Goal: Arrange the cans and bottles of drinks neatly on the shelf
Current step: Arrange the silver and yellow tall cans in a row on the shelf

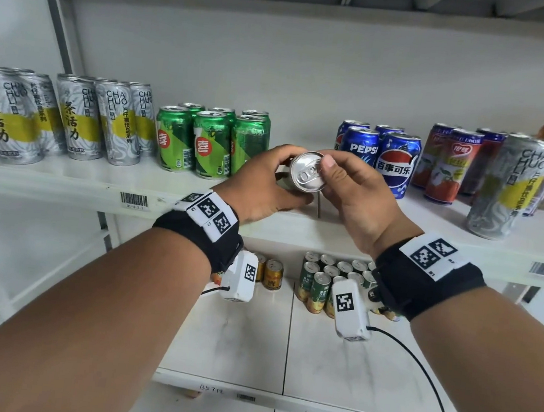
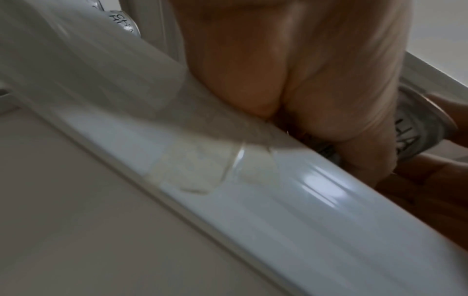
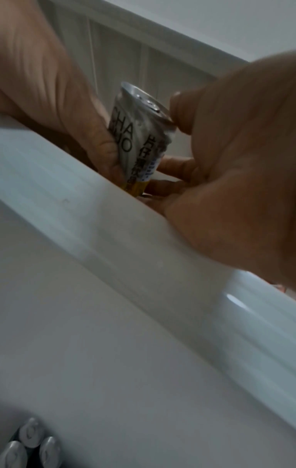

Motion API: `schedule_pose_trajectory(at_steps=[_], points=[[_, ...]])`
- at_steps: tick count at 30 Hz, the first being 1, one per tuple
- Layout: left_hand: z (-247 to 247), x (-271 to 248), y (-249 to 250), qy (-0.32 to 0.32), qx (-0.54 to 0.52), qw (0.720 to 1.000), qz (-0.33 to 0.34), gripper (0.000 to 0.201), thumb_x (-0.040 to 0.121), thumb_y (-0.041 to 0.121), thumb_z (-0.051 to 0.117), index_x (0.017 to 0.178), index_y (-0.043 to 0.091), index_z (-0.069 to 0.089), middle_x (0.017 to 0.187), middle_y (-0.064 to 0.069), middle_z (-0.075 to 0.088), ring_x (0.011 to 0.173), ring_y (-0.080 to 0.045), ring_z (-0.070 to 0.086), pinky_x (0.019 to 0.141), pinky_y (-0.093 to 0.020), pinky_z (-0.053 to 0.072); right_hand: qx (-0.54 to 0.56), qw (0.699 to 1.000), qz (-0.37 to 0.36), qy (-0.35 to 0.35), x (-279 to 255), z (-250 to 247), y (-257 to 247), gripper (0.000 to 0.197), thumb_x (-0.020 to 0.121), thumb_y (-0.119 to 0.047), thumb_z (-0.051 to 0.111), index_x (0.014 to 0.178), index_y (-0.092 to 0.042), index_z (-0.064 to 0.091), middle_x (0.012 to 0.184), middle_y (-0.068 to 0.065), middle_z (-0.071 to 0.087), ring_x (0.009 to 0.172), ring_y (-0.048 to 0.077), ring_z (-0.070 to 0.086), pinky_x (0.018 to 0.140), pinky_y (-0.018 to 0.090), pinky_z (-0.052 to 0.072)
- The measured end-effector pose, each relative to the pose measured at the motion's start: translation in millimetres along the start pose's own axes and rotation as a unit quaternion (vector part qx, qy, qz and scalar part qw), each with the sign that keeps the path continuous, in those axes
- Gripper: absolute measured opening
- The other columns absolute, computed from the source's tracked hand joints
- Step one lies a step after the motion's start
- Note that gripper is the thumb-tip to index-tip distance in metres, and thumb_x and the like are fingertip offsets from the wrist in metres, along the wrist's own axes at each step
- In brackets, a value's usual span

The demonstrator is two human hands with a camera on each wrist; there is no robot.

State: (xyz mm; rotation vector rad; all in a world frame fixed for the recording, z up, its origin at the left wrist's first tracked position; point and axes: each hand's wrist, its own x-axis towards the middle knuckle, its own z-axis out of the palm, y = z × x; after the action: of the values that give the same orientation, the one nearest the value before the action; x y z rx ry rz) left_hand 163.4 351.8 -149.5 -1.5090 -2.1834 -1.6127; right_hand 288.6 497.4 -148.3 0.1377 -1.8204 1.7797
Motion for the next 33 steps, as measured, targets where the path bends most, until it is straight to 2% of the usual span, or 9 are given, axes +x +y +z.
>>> schedule_pose_trajectory(at_steps=[3,6,10,14,18,21,25,29,33], points=[[1.3,-0.3,-0.8,0.015,-0.009,1.000,0.000,0.063,0.080,0.011,0.094,0.136,0.017,0.065,0.123,-0.001,0.074,0.114,-0.019,0.071,0.099,-0.030,0.058,-0.014,0.999,0.000,-0.039,-2.8,0.0,-2.3,0.056,0.084,-0.021,0.081,0.135,-0.005,0.062,0.128,0.012,0.073,0.119,0.023,0.069,0.106,0.039,0.055],[0.9,-0.1,-2.7,0.024,0.019,0.999,0.012,0.072,0.077,0.009,0.095,0.141,0.014,0.062,0.131,-0.002,0.070,0.120,-0.016,0.068,0.104,-0.027,0.054,-0.046,0.998,-0.002,-0.052,-3.4,0.7,0.1,0.068,0.076,-0.009,0.088,0.138,-0.009,0.061,0.129,0.006,0.074,0.125,0.022,0.068,0.109,0.042,0.053],[-4.8,2.7,-4.3,0.005,-0.005,1.000,-0.019,0.075,0.075,0.011,0.096,0.141,0.019,0.063,0.130,0.001,0.073,0.122,-0.018,0.068,0.107,-0.040,0.056,-0.046,0.997,-0.005,-0.054,-2.8,0.9,-0.1,0.066,0.082,-0.001,0.084,0.143,-0.009,0.059,0.134,0.008,0.071,0.129,0.023,0.065,0.114,0.046,0.049],[-7.4,3.8,-3.9,-0.001,-0.010,1.000,-0.029,0.065,0.080,0.012,0.092,0.138,0.022,0.066,0.130,0.001,0.072,0.121,-0.013,0.067,0.099,-0.031,0.056,-0.033,0.998,-0.003,-0.045,-4.1,0.8,-0.6,0.067,0.081,-0.004,0.084,0.142,-0.006,0.056,0.135,0.008,0.071,0.130,0.022,0.064,0.116,0.046,0.047],[-5.9,1.3,-1.2,0.024,-0.001,0.999,-0.032,0.062,0.079,0.015,0.094,0.135,0.019,0.066,0.131,0.001,0.071,0.126,-0.019,0.064,0.114,-0.044,0.051,-0.005,1.000,0.000,-0.030,-5.8,0.7,-0.9,0.072,0.077,-0.015,0.088,0.137,-0.004,0.050,0.128,0.006,0.072,0.122,0.019,0.067,0.113,0.051,0.049],[-6.3,-0.9,0.3,0.025,-0.030,0.998,-0.046,0.065,0.077,0.013,0.096,0.134,0.018,0.065,0.128,-0.001,0.072,0.124,-0.019,0.066,0.113,-0.047,0.052,-0.011,0.999,-0.005,-0.031,-4.8,1.9,-0.7,0.067,0.081,-0.016,0.085,0.139,-0.006,0.052,0.134,0.008,0.070,0.130,0.024,0.063,0.116,0.050,0.047],[-6.0,-1.4,1.5,0.027,-0.051,0.997,-0.052,0.065,0.074,0.020,0.099,0.130,0.020,0.066,0.124,0.001,0.075,0.113,-0.011,0.073,0.104,-0.039,0.060,-0.017,0.999,-0.013,-0.025,-4.4,3.9,-2.5,0.062,0.086,-0.023,0.081,0.141,-0.010,0.055,0.137,0.006,0.068,0.133,0.022,0.061,0.117,0.048,0.046],[-7.0,-2.1,0.8,0.020,-0.054,0.997,-0.051,0.062,0.073,0.021,0.099,0.126,0.027,0.067,0.122,0.008,0.076,0.113,-0.005,0.073,0.105,-0.039,0.060,-0.009,1.000,-0.019,-0.017,-2.7,2.6,0.0,0.058,0.087,-0.020,0.079,0.139,-0.009,0.057,0.134,0.007,0.070,0.129,0.022,0.064,0.110,0.038,0.051],[-6.3,-0.5,-0.5,0.015,-0.062,0.997,-0.050,0.064,0.074,0.022,0.099,0.129,0.025,0.065,0.123,0.007,0.076,0.113,-0.007,0.073,0.106,-0.041,0.059,-0.005,1.000,-0.019,0.011,-1.0,3.7,1.0,0.056,0.086,-0.026,0.081,0.135,-0.010,0.060,0.129,0.006,0.072,0.124,0.021,0.067,0.108,0.039,0.054]])
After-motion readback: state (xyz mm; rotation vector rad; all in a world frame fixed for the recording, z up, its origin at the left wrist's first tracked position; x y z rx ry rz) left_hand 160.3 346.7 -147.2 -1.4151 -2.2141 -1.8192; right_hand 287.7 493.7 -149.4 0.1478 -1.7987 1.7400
